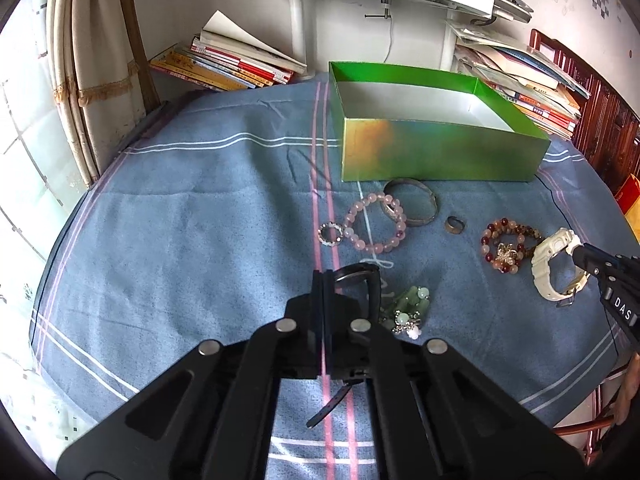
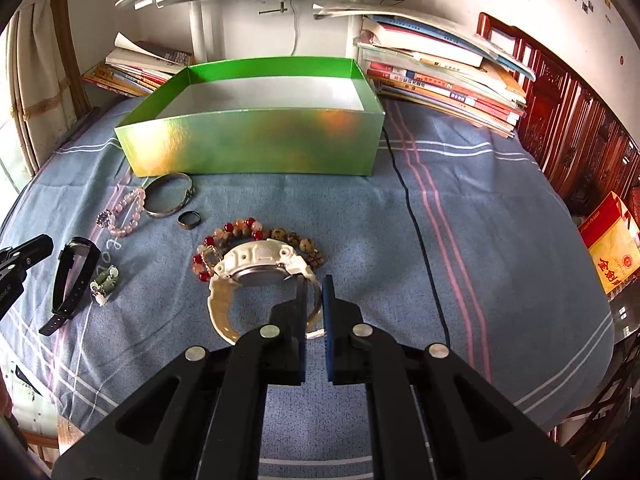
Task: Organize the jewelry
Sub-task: 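Grasp the white watch with the right gripper while the left gripper lifts the black watch, then carry both watches over the green box and open both grippers to drop them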
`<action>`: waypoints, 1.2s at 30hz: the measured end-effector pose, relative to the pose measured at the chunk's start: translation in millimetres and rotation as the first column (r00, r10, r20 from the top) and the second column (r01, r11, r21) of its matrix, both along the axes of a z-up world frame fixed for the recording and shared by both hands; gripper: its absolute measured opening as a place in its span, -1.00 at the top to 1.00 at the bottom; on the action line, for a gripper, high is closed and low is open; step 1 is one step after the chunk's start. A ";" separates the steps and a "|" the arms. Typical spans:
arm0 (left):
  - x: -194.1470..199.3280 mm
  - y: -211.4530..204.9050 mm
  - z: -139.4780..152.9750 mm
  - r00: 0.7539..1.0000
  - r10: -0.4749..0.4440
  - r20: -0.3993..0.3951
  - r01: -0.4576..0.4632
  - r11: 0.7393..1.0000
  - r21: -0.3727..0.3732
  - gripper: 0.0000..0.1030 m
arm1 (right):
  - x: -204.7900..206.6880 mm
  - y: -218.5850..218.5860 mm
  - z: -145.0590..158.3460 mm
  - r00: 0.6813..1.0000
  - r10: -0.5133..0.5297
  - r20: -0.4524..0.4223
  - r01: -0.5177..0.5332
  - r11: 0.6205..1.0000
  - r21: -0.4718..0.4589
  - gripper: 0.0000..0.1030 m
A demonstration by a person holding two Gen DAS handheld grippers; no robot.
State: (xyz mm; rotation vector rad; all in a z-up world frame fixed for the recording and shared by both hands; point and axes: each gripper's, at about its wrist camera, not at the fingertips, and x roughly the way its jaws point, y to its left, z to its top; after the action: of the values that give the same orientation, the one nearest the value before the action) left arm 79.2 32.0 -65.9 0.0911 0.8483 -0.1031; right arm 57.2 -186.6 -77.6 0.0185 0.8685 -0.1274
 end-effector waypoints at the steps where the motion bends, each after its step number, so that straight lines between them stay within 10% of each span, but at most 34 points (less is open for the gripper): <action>1: -0.2 -0.1 0.3 1.000 0.003 0.002 -0.003 1.000 0.003 0.98 | -0.4 0.2 0.1 1.000 0.001 -0.002 -0.001 1.000 0.000 0.86; 12: 1.6 -0.3 -12.4 0.997 -0.028 -0.065 0.026 0.999 -0.028 0.35 | -0.3 4.9 -10.3 0.999 -0.006 -0.033 0.006 1.000 -0.006 0.68; 22: 8.1 -8.8 -32.8 0.996 -0.013 -0.093 0.015 1.000 0.020 0.86 | 5.6 2.7 -21.5 0.998 -0.026 -0.060 0.025 0.999 -0.030 0.63; 25: 6.8 -8.2 -29.7 0.996 -0.012 -0.084 0.012 1.000 0.006 0.88 | 3.6 2.6 -18.3 0.999 -0.019 -0.043 0.018 1.000 -0.018 0.89; 36: -1.2 -9.9 22.6 0.998 -0.006 0.068 0.007 1.000 -0.013 0.89 | -1.4 12.5 37.2 0.994 0.019 0.106 -0.017 1.000 -0.027 0.89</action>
State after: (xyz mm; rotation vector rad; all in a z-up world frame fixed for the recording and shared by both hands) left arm 78.0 22.1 -43.3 0.0847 0.7795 -0.1109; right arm 55.8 -174.1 -40.5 -0.0065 0.7603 -0.1197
